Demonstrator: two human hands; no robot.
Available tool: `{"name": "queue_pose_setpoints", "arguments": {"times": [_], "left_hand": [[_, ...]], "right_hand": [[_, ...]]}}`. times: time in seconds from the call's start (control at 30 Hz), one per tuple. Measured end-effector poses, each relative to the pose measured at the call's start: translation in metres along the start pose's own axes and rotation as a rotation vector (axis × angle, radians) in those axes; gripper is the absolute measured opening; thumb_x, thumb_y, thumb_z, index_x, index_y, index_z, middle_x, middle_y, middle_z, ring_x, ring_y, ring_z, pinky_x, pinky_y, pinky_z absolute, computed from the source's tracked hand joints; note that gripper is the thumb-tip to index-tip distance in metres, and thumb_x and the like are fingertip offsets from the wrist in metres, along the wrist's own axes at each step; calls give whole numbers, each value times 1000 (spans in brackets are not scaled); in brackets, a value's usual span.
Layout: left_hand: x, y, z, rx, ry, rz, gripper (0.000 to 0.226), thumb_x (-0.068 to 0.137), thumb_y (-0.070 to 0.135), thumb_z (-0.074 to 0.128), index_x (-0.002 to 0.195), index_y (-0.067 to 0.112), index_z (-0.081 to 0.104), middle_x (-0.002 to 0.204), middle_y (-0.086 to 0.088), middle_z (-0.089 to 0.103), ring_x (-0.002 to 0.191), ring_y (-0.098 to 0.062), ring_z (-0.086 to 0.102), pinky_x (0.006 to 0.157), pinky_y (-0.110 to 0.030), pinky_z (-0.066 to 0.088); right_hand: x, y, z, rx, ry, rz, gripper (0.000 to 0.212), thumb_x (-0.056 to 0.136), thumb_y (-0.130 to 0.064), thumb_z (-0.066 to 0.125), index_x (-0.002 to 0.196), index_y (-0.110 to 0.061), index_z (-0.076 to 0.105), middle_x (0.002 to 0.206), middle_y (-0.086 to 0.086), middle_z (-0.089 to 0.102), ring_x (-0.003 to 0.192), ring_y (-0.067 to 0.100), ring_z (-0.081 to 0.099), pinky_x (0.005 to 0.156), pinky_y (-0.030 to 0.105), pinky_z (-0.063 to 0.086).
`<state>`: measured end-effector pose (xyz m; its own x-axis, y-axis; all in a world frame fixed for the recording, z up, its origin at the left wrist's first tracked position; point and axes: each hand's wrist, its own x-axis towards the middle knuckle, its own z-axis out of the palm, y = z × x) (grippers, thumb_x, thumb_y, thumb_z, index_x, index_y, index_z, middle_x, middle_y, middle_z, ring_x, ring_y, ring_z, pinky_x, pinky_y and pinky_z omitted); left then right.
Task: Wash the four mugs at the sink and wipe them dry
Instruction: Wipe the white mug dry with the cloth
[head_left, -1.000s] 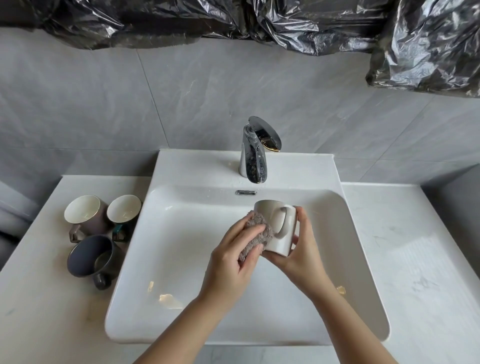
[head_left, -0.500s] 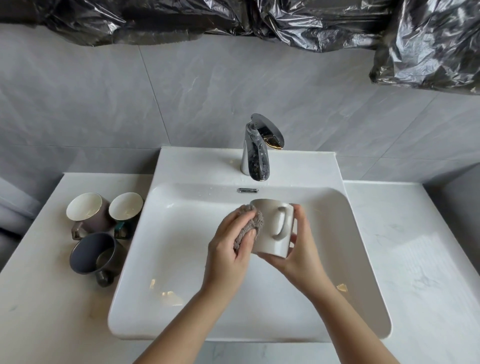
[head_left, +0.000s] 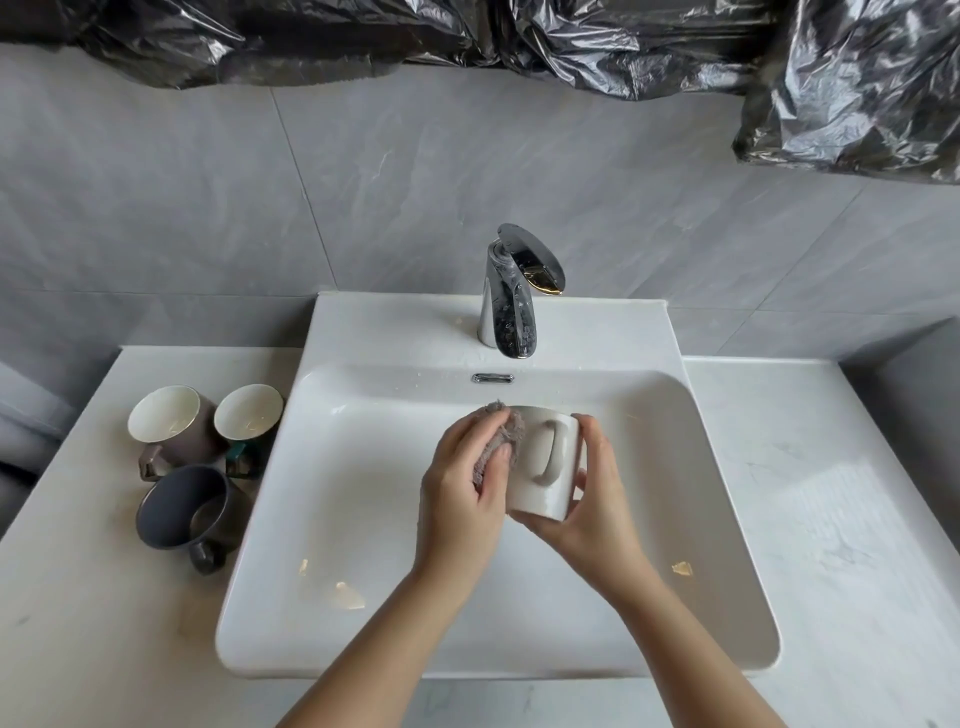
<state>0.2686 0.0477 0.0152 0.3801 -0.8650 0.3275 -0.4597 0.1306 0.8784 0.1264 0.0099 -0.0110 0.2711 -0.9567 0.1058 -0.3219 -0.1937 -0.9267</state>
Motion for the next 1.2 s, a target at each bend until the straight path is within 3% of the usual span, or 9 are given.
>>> {"name": "queue_pose_setpoints", "arguments": {"times": [0.23, 0.4, 0.57, 0.7, 0.77, 0.87, 0.97, 1.07, 1.2], "left_hand": [[-15, -5, -7, -154, -37, -347, 31, 97, 10, 54, 124, 25, 62, 117, 26, 60, 110, 14, 55, 97, -11, 42], [11, 6, -22, -588, -283, -886, 39, 92, 49, 55, 112, 17, 66, 99, -6, 71, 82, -25, 68, 71, -40, 56], [36, 14, -32, -735, -521, -1225, 59, 70, 59, 67, 115, 22, 67, 111, -4, 73, 103, -24, 68, 89, -50, 54], [34, 7, -27, -720, -483, -1213, 35, 85, 41, 62, 110, 18, 68, 99, -6, 72, 87, -23, 68, 86, -46, 52], [35, 1, -28, -719, -433, -1141, 47, 78, 42, 67, 117, 16, 65, 108, -11, 71, 90, -25, 67, 86, -50, 52], [38, -8, -32, -709, -328, -953, 77, 53, 45, 74, 123, 17, 57, 119, -18, 64, 97, -29, 63, 78, -55, 50], [36, -13, -35, -672, -325, -775, 69, 52, 44, 71, 117, 22, 57, 111, -9, 65, 97, -25, 60, 77, -46, 43], [27, -18, -35, -600, -400, -625, 64, 58, 42, 69, 119, 27, 57, 107, 1, 66, 90, -22, 55, 69, -40, 38], [19, -21, -36, -558, -405, -547, 63, 62, 44, 62, 123, 32, 54, 100, 2, 62, 74, -18, 48, 53, -24, 35]], "right_hand": [[-2, 2, 0, 36, 21, -4, 98, 62, -43, 90, 140, -36, 30, 138, 1, 46, 117, 22, 57, 83, 47, 57], [-1, 5, 3, -86, 59, -164, 96, 67, -18, 89, 142, -24, 30, 142, -2, 38, 125, 22, 49, 79, 28, 56], [-8, 12, 5, -296, 97, -334, 105, 62, 4, 88, 142, -25, 26, 155, -17, 19, 137, -11, 27, 65, 40, 59], [-14, 9, 1, -316, 54, -394, 110, 63, 6, 85, 146, -31, 23, 159, -4, 19, 141, -3, 30, 66, 38, 58], [-14, 7, -8, -297, -88, -347, 114, 70, -1, 79, 153, -43, 12, 164, -3, 9, 138, 11, 40, 77, 42, 59], [-15, -4, -23, 103, -322, 134, 107, 73, -19, 69, 143, -67, 4, 163, -17, 13, 133, 17, 50, 98, 42, 53], [-4, -17, -20, 790, -390, 624, 107, 52, -52, 88, 145, -43, 34, 143, 17, 52, 115, 33, 64, 89, 49, 55], [1, -22, -9, 857, -365, 704, 111, 43, -67, 88, 135, -13, 55, 115, 23, 68, 102, 37, 67, 81, 45, 57], [-7, -21, -1, 841, -273, 623, 86, 48, -62, 90, 116, -11, 71, 121, 25, 66, 109, 42, 65, 85, 43, 57]]}}
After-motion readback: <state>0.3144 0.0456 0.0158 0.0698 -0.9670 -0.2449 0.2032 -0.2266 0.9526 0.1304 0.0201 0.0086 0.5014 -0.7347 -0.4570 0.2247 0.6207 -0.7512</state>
